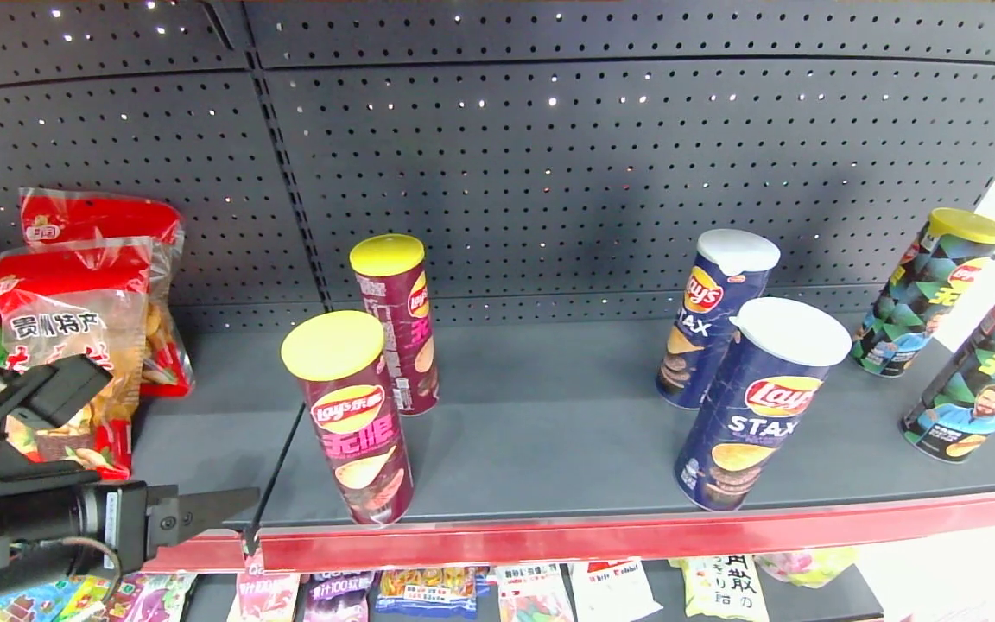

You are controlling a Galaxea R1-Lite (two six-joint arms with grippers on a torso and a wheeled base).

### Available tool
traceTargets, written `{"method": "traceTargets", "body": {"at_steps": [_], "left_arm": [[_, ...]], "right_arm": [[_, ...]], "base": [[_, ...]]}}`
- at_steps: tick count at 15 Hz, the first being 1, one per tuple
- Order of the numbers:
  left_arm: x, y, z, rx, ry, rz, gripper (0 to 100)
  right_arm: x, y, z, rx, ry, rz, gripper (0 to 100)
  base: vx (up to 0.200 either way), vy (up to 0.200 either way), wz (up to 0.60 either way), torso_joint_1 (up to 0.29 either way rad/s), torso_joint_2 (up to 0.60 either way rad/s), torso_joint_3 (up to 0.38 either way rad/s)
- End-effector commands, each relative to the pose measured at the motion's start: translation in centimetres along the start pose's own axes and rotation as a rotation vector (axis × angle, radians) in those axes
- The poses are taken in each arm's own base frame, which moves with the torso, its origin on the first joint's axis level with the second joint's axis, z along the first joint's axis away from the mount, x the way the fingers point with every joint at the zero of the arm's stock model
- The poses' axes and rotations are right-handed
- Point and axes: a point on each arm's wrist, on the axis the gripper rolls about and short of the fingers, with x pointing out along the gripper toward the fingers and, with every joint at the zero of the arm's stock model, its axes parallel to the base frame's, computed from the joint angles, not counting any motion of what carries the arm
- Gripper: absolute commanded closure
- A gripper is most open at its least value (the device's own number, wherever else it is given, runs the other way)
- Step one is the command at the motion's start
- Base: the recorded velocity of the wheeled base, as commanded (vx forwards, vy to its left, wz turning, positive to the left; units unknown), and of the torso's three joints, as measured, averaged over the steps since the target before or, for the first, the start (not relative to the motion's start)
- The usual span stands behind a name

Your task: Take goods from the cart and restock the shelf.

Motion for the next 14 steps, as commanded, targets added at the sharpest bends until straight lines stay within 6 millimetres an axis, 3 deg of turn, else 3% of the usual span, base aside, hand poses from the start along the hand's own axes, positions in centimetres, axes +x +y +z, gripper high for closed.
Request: {"method": "traceTargets", "body": {"at_steps": [1, 3, 14], "left_arm": [[1.6, 0.7, 0.0, 0.011, 0.067, 0.057, 0], [3.1, 1.4, 0.4, 0.033, 0.109, 0.141, 0], [6.6, 1.4, 2.1, 0.120, 0.187, 0.083, 0]], "right_arm": [[0.0, 0.0, 0.0, 0.000, 0.000, 0.000, 0], [0.0, 0.0, 0.0, 0.000, 0.000, 0.000, 0], [0.0, 0.0, 0.0, 0.000, 0.000, 0.000, 0]], "base": [[0.000, 0.000, 0.00, 0.000, 0.00, 0.000], [0.000, 0.000, 0.00, 0.000, 0.00, 0.000], [0.000, 0.000, 0.00, 0.000, 0.00, 0.000]]}}
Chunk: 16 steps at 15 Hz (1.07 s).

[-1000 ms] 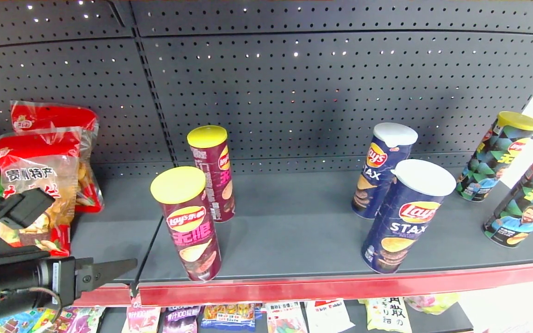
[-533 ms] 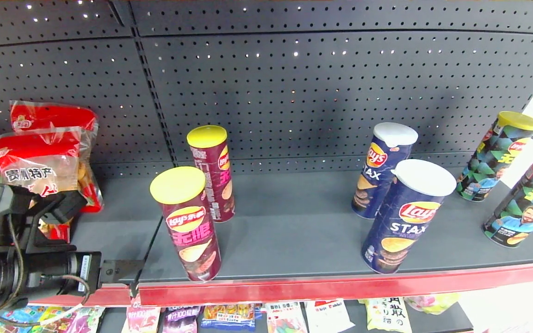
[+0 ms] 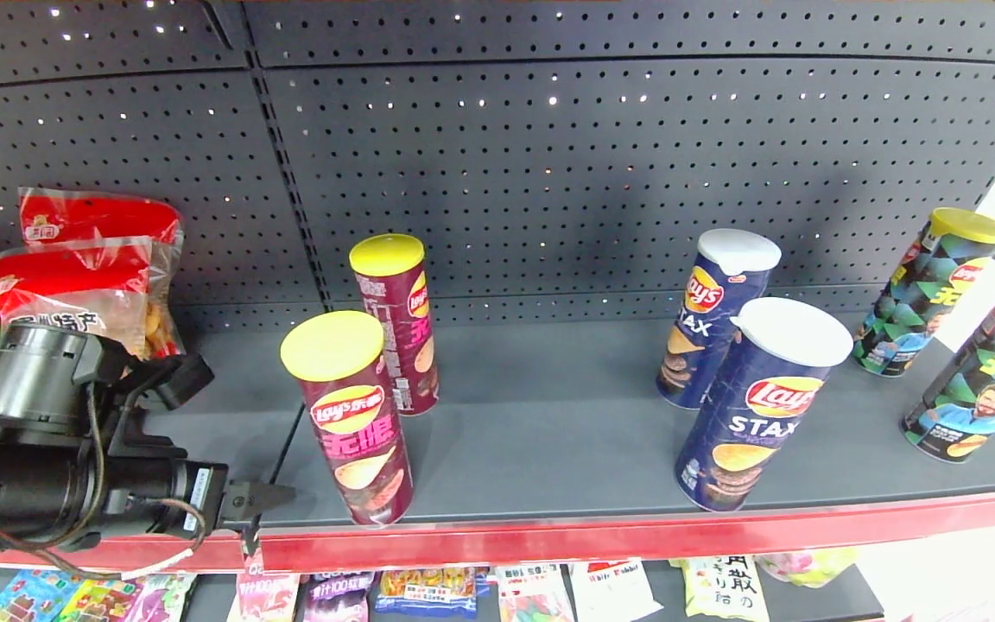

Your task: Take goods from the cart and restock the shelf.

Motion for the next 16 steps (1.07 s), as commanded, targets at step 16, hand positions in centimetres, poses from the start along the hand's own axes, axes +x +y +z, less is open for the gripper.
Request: {"method": "traceTargets", "body": {"at_steps": [16], "left_arm": [[2.5, -0.7, 1.4, 0.083, 0.048, -0.059, 0]], "right_arm": [[0.0, 0.0, 0.0, 0.000, 0.001, 0.000, 0]], "base": [[0.000, 0.000, 0.00, 0.000, 0.00, 0.000]]}}
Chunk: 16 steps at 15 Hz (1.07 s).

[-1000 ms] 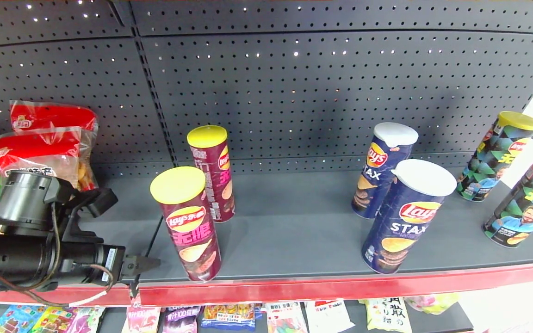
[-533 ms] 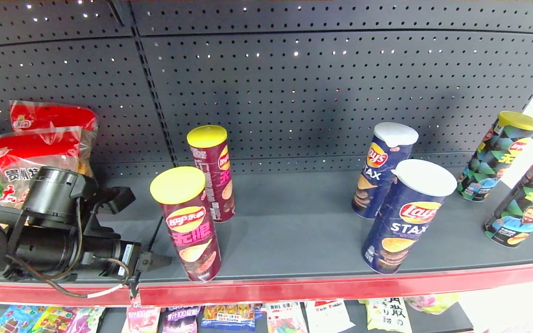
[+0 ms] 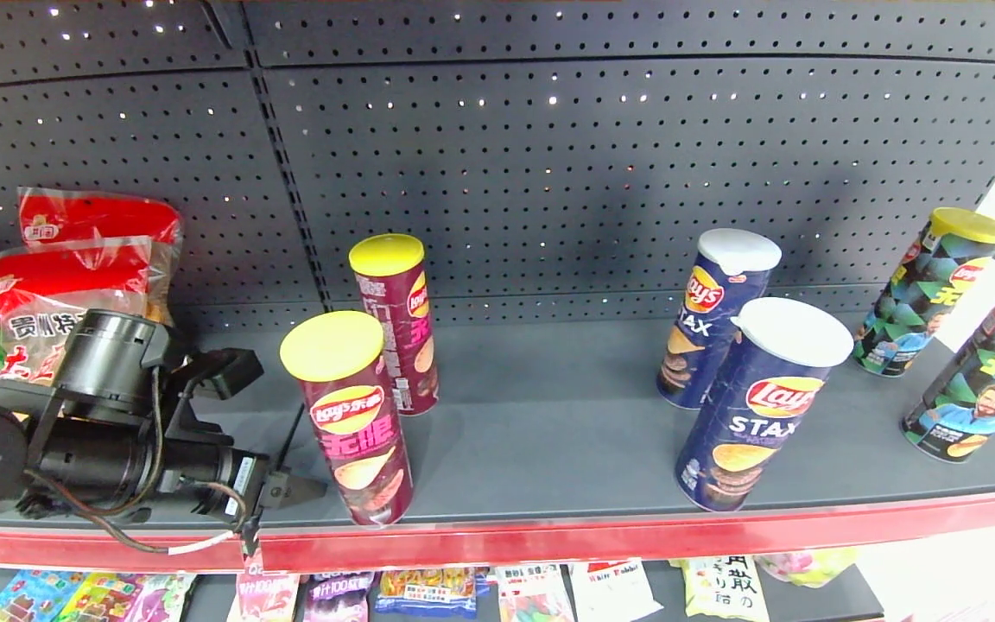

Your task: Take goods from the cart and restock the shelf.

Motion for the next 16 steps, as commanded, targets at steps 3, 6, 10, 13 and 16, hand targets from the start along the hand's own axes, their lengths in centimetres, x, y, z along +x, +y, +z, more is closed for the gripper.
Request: {"method": "traceTargets", "body": {"at_steps": [3, 6, 10, 13, 16], "left_arm": [[0.1, 0.0, 0.0, 0.028, 0.001, -0.014, 0], [0.6, -0.1, 0.1, 0.044, 0.016, -0.018, 0], [1.1, -0.3, 0.4, 0.060, 0.021, -0.028, 0], [1.5, -0.2, 0.8, 0.060, 0.024, -0.029, 0], [1.9, -0.3, 1.0, 0.070, 0.029, -0.031, 0]], "right_arm": [[0.0, 0.0, 0.0, 0.000, 0.002, 0.000, 0], [0.0, 0.0, 0.0, 0.000, 0.002, 0.000, 0], [0.0, 0.0, 0.0, 0.000, 0.000, 0.000, 0], [0.0, 0.0, 0.0, 0.000, 0.000, 0.000, 0], [0.0, 0.0, 0.0, 0.000, 0.002, 0.000, 0]], "base": [[0.000, 0.000, 0.00, 0.000, 0.00, 0.000], [0.000, 0.000, 0.00, 0.000, 0.00, 0.000], [0.000, 0.000, 0.00, 0.000, 0.00, 0.000], [0.000, 0.000, 0.00, 0.000, 0.00, 0.000], [0.000, 0.000, 0.00, 0.000, 0.00, 0.000]]}}
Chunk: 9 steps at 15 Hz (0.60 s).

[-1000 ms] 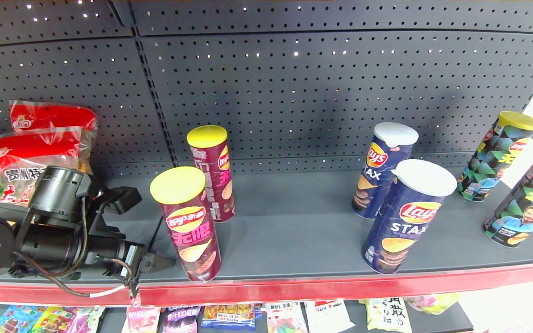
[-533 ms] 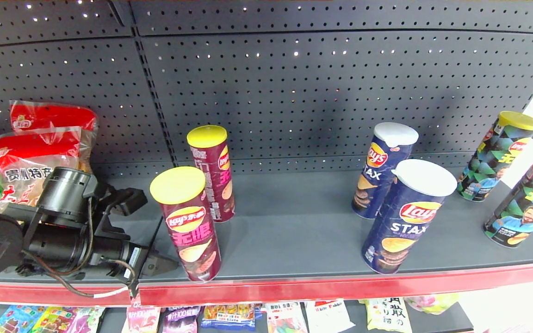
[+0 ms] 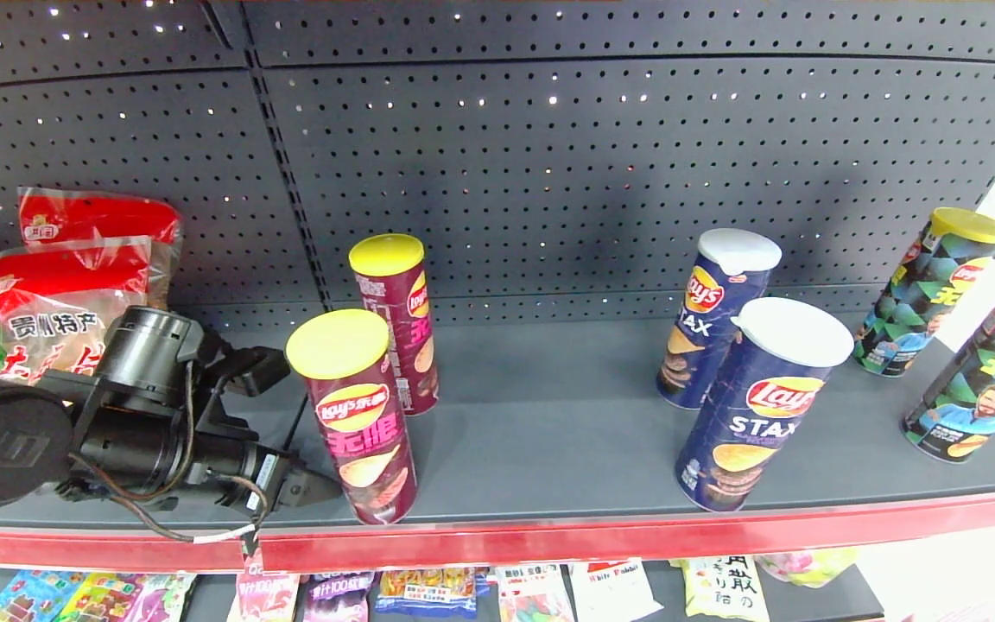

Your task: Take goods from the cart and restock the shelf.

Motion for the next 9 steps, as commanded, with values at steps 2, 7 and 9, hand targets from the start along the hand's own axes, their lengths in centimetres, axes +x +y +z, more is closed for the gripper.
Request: {"method": "traceTargets", "body": {"at_steps": [2, 7, 9], "left_arm": [[0.29, 0.05, 0.17, 0.001, 0.005, -0.003, 0], [0.59, 0.18, 0.51, 0.002, 0.003, -0.001, 0], [0.44, 0.17, 0.46, 0.001, 0.000, 0.000, 0]], "right_arm": [[0.01, 0.00, 0.01, 0.000, 0.001, 0.000, 0], [0.01, 0.00, 0.01, 0.000, 0.001, 0.000, 0], [0.02, 0.00, -0.03, 0.000, 0.002, 0.000, 0]], "base": [[0.000, 0.000, 0.00, 0.000, 0.00, 0.000], [0.000, 0.000, 0.00, 0.000, 0.00, 0.000], [0.000, 0.000, 0.00, 0.000, 0.00, 0.000]]}}
